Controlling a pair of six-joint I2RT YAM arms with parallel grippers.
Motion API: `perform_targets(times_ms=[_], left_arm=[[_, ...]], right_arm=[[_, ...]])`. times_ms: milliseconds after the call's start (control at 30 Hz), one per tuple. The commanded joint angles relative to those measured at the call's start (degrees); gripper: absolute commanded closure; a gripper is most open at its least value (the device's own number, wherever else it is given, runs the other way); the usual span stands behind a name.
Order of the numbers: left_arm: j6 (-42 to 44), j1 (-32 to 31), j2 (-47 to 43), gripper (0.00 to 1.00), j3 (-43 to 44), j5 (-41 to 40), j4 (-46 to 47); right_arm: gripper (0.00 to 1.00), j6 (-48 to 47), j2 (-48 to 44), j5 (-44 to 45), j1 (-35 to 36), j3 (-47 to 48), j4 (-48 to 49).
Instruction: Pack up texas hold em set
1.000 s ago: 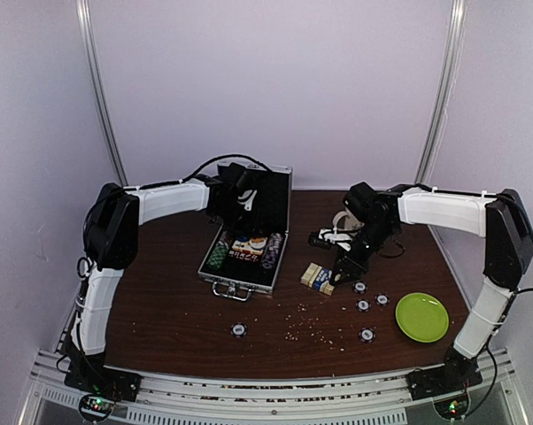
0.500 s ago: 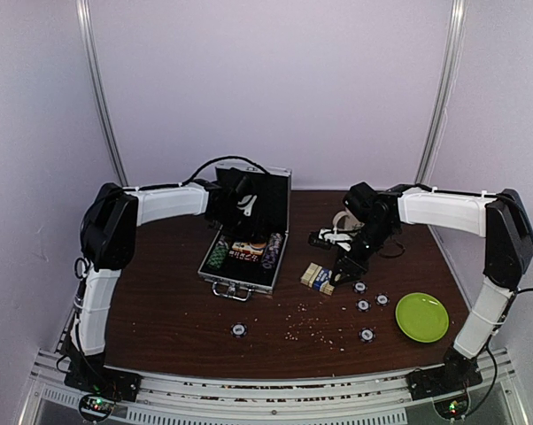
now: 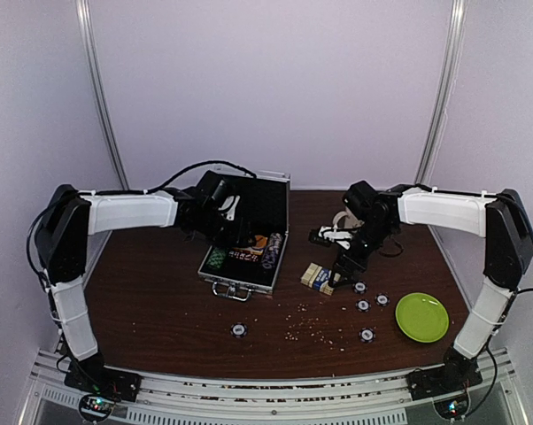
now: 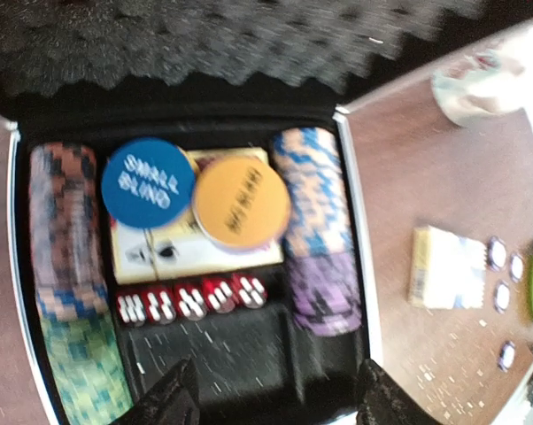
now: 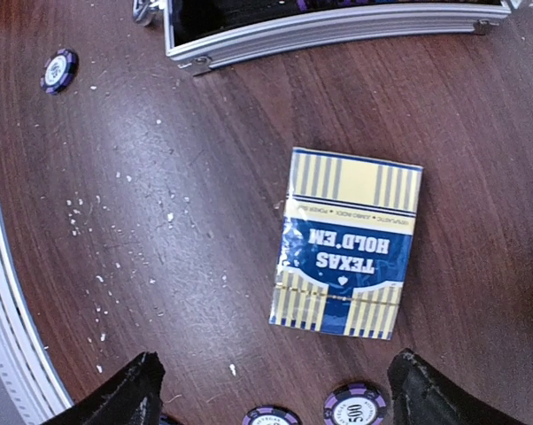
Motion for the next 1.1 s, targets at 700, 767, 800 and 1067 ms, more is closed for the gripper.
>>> perform_targets(times_ms=[700, 767, 800, 1067], left_arm=[[-4.5, -3.71, -22.65, 0.38, -27.71, -11.36, 8.22], [-4.44, -3.72, -23.07, 0.38, -28.26, -11.67, 8.24], [-4.29, -3.73, -23.09, 0.38, -28.4, -11.8, 8.25], [-3.46, -3.72, -23.05, 0.38, -28.39, -11.65, 7.9]], right_arm=[[0.17, 5.51, 17.93, 17.1, 4.86, 13.23, -0.09], [0.21, 5.58, 18.73, 16.98, 4.86, 14.11, -0.77], [0.23, 5.62, 19.15, 16.9, 4.86, 14.5, -1.18], [0.44, 5.71, 20.14, 14.43, 4.86, 16.43, -4.99]])
